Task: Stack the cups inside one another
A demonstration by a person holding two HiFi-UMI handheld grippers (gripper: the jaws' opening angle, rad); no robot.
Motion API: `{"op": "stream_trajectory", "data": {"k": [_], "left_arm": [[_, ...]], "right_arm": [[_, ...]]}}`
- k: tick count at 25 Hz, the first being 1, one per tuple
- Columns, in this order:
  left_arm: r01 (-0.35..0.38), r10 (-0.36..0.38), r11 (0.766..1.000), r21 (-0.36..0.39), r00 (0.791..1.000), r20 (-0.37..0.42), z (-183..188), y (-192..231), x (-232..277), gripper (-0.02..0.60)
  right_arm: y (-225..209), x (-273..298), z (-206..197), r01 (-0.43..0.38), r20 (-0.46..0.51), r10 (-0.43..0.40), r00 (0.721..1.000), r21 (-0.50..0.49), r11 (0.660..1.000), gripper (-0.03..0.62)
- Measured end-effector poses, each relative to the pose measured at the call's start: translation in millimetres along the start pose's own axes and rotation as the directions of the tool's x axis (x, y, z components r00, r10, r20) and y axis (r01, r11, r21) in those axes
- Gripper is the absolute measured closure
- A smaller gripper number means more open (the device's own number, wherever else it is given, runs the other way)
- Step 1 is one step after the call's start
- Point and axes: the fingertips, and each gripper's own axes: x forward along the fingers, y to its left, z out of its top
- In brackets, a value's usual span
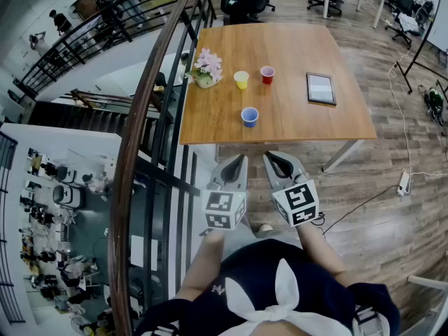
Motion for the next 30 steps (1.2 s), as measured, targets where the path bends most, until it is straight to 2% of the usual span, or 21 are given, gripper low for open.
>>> {"op": "stream_trajectory", "data": {"k": [11,23,25,30], "left_arm": [[-0.008,0.008,1.000,-0.028,1.000,-0.008,-2.6,-5.7,5.0,0.565],[-0.029,0.027,0.998,-0.060,0.999,-0.045,-5.1,36.6,41.7,0.565],[-0.028,0.025,0.998,-0.064,0.998,-0.050,-3.0,45.2,52.7,0.565],[-0.027,0.023,0.997,-0.070,0.998,-0.062,1.7,66.0,82.0,0.565]], "right_arm": [[-8.7,0.0,-2.3,-0.018,0.001,0.018,1.000,-0.001,1.000,0.595],[-29.3,50.9,-1.3,-0.012,-0.015,0.012,1.000,-0.006,1.000,0.589],[-36.8,64.2,0.5,-0.017,-0.021,0.017,1.000,-0.006,1.000,0.499],[-57.5,97.0,2.4,-0.025,-0.047,0.024,0.999,-0.024,0.999,0.382]]}}
